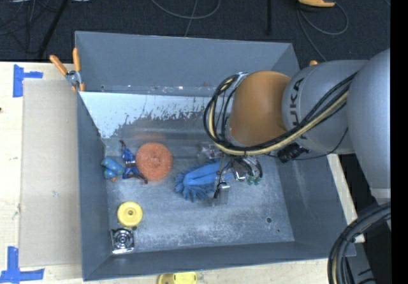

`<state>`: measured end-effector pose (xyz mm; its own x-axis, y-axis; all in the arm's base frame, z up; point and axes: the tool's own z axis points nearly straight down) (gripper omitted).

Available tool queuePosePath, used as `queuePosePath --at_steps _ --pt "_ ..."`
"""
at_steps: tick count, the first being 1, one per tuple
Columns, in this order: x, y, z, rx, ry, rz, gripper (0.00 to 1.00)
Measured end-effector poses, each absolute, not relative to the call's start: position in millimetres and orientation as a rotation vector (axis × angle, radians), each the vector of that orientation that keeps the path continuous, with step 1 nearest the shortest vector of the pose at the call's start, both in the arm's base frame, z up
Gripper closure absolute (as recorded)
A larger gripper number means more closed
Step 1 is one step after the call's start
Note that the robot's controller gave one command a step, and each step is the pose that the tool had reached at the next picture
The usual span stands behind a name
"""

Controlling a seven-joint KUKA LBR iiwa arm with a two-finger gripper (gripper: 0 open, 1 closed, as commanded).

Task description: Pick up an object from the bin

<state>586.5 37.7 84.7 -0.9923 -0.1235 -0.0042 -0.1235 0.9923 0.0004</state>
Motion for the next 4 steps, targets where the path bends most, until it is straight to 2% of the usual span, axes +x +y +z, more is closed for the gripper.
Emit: queuePosePath --at_steps 1,3,4 --pt "593.8 36 70 -0.387 3.115 0.001 1.00" --pt "592.2 36 73 -0.386 3.121 0.001 1.00" --pt "592.4 36 85 -0.386 3.120 0.001 1.00"
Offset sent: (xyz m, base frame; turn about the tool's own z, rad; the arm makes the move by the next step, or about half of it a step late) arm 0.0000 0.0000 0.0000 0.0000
